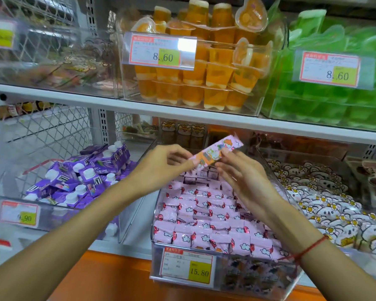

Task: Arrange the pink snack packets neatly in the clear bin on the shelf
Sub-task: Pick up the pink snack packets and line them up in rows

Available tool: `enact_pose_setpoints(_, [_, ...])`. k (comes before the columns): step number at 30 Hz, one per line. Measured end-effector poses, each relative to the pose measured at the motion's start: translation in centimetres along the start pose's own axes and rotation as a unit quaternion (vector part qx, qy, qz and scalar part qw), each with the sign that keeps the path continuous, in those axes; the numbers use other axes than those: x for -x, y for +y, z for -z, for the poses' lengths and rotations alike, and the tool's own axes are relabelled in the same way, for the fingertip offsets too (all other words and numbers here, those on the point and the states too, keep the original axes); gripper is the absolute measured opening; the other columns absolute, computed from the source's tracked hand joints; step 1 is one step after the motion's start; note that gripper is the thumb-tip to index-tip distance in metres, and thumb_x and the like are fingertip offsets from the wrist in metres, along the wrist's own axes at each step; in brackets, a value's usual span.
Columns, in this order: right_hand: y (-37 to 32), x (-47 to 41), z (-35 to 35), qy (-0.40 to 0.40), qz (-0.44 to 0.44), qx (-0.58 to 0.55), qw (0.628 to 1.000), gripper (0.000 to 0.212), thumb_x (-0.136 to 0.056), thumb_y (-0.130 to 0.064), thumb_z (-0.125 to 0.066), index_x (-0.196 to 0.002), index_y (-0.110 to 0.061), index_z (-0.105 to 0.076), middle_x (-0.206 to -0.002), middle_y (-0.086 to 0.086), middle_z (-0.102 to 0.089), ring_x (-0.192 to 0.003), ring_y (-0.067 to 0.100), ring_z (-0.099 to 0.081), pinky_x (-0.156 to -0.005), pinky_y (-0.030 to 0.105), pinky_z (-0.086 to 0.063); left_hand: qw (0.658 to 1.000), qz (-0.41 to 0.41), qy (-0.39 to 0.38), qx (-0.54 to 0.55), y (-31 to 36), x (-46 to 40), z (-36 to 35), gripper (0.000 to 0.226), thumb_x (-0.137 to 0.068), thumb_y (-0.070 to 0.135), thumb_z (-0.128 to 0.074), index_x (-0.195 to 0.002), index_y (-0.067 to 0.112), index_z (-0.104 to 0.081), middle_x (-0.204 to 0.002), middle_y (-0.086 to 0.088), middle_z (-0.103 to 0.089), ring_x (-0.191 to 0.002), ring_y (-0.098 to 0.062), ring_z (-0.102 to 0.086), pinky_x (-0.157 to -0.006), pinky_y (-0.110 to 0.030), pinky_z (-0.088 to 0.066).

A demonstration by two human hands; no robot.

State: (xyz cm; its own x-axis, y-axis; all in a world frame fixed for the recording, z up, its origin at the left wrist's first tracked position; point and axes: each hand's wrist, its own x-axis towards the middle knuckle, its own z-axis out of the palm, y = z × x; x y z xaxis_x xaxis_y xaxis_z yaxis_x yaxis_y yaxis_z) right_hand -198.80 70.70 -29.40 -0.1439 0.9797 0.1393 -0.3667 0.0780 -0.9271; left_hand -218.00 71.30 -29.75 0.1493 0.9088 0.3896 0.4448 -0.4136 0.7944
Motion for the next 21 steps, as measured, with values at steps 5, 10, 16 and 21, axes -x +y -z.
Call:
enact_pose_setpoints(5, [0.7, 0.1, 0.0, -0.012, 0.075, 0.176, 0.982, 0.024, -0.087, -0.019, -0.066, -0.110, -0.011, -0.066, -0.097, -0.001, -0.074, -0.087, 0.008, -0.070, -0.075, 0.016, -0.053, 0.994, -0.058, -0.024, -0.095, 0.0, -0.3, -0.6, 0.052, -0.086, 0.030, -0.066, -0.135, 0.028, -0.048, -0.130, 0.011, -0.057, -0.115, -0.005, -0.055, -0.099, -0.038, -0.046])
enact_pose_setpoints(10, [1.4, -0.2, -0.2, -0.022, 0.114, 0.210, 0.971, 0.035, -0.081, -0.016, -0.072, -0.114, -0.019, -0.062, -0.100, -0.002, -0.072, -0.092, 0.009, -0.069, -0.075, 0.015, -0.053, 0.994, -0.089, -0.040, -0.042, 0.5, -0.6, -0.6, 0.052, -0.089, 0.037, -0.061, -0.138, 0.033, -0.044, -0.121, 0.014, -0.062, -0.106, -0.008, -0.062, -0.094, -0.042, -0.049])
enact_pose_setpoints(16, [3.0, -1.1, 0.6, 0.002, 0.078, 0.456, 0.887, 0.035, -0.088, -0.027, -0.064, -0.116, -0.020, -0.045, -0.110, -0.002, -0.059, -0.103, 0.014, -0.057, -0.081, 0.021, -0.048, 0.991, -0.112, -0.003, -0.076, 0.0, -0.8, -0.4, 0.027, -0.092, 0.030, -0.058, -0.117, 0.023, -0.049, -0.105, 0.004, -0.067, -0.097, -0.016, -0.064, -0.085, -0.047, -0.051])
enact_pose_setpoints(21, [4.5, -1.1, 1.5, -0.158, 0.055, 0.691, 0.703, 0.047, -0.098, -0.047, -0.037, -0.143, -0.038, -0.031, -0.154, -0.004, -0.026, -0.139, 0.020, -0.024, -0.114, 0.040, -0.021, 0.991, -0.070, 0.004, -0.111, -0.5, -1.7, -0.2, 0.032, -0.091, 0.029, -0.060, -0.116, 0.015, -0.046, -0.105, -0.005, -0.067, -0.096, -0.023, -0.065, -0.083, -0.049, -0.052])
